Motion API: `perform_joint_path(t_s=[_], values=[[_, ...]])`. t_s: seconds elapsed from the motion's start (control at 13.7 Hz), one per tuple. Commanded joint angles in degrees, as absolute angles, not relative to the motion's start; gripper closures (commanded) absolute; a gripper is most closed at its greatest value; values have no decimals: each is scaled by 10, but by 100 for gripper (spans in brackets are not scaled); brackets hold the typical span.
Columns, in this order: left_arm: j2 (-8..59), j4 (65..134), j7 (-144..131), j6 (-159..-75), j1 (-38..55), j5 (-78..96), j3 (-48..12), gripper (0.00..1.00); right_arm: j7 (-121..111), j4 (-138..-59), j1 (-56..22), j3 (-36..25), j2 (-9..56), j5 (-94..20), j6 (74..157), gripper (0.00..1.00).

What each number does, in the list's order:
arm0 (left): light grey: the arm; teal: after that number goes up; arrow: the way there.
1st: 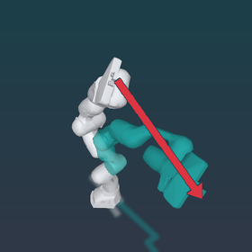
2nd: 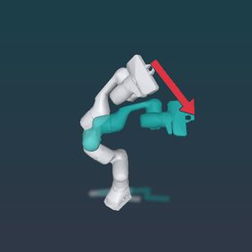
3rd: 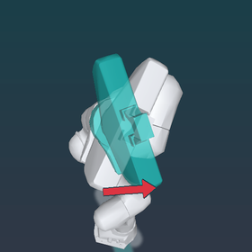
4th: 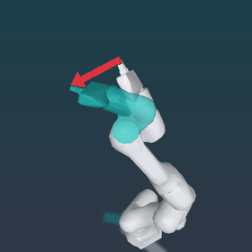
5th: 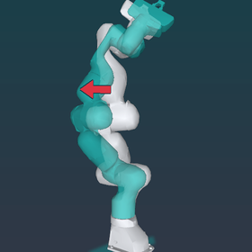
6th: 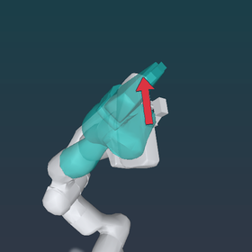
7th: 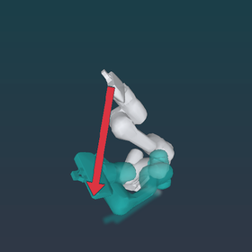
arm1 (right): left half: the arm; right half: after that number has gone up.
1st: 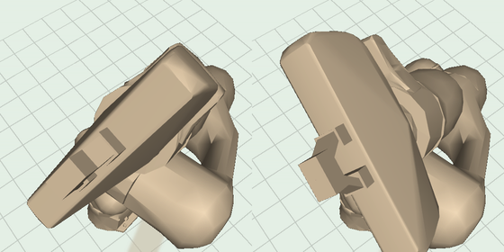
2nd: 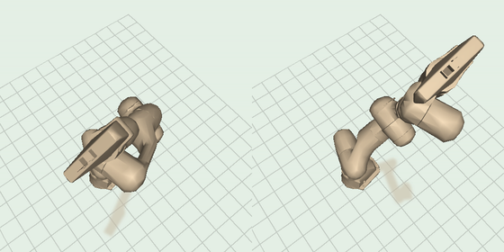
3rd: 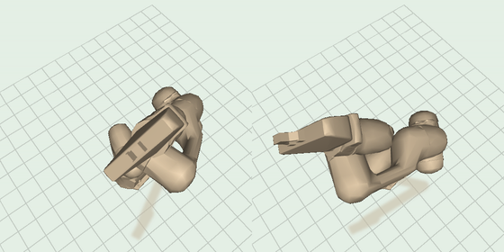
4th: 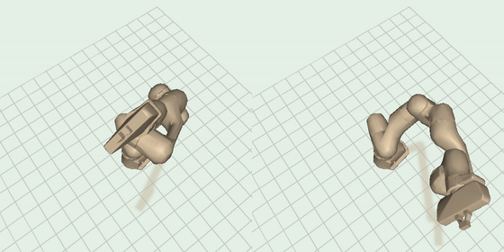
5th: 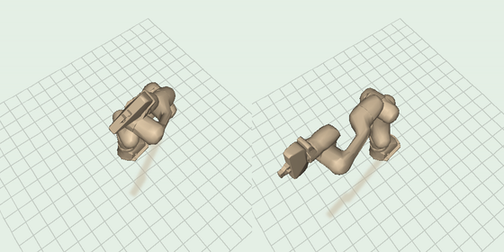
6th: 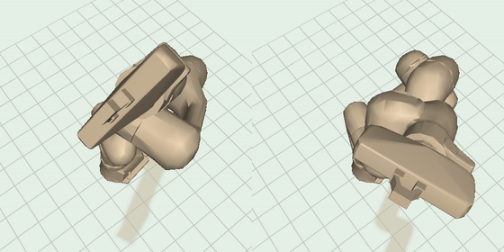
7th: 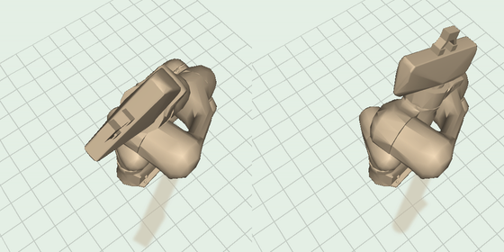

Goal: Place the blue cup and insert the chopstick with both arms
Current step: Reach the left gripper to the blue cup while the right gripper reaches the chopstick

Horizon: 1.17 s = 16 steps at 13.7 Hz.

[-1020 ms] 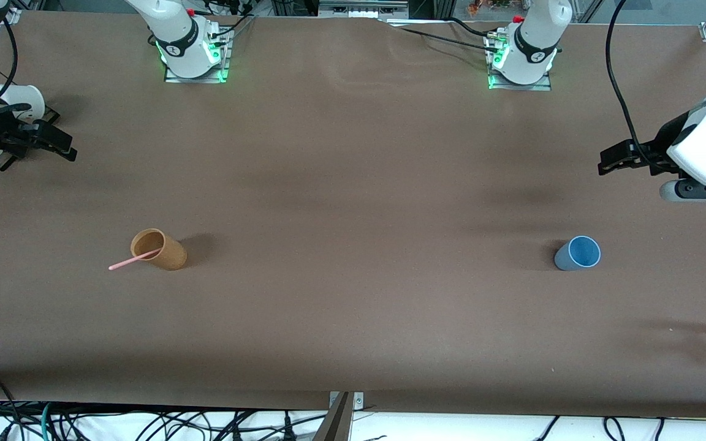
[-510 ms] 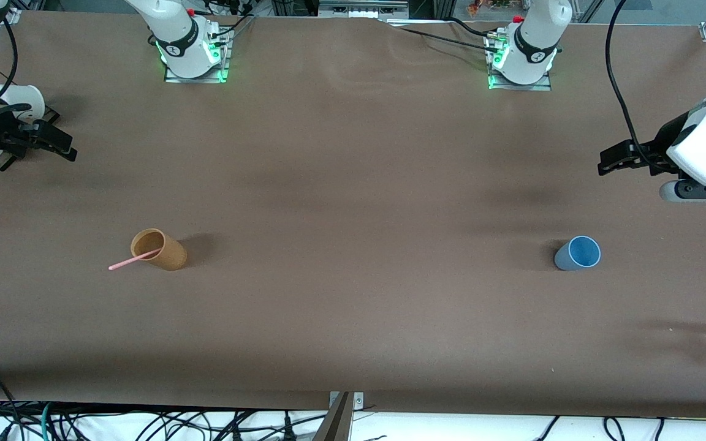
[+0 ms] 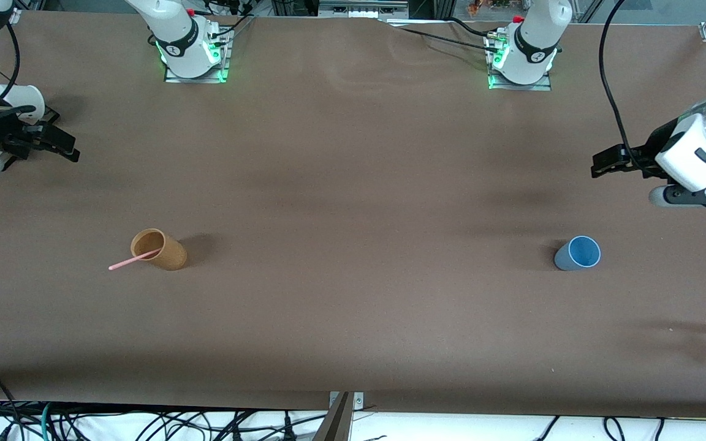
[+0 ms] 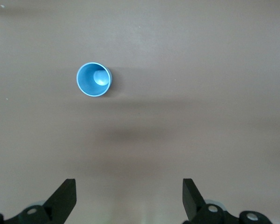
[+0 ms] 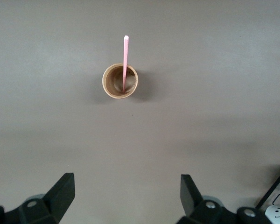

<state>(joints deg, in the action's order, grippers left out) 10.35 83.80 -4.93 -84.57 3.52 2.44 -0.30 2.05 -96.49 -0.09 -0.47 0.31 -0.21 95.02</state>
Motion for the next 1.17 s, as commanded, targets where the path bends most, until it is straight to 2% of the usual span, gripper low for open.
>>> perform_joint_path(t_s=[0.0,0.36,0.51,0.73,0.95,1.09], values=[[143,835,-57,-848,36,20,-8,0,23,-938,-3,-4,23,2,945,0],[206,846,-52,-930,73,-2,-1,0,24,-932,-8,-3,80,1,945,0],[207,895,-52,-1003,84,-53,-1,0,30,-932,-7,-4,96,-2,954,0],[203,1019,-47,-1183,76,-57,13,0,32,-933,-6,-4,146,-1,1032,0],[206,1087,-45,-1292,76,-57,27,0,35,-933,-8,-4,208,-2,1119,0],[217,1105,-15,-1335,69,-57,36,0,36,-938,-8,-4,239,-2,1179,1]])
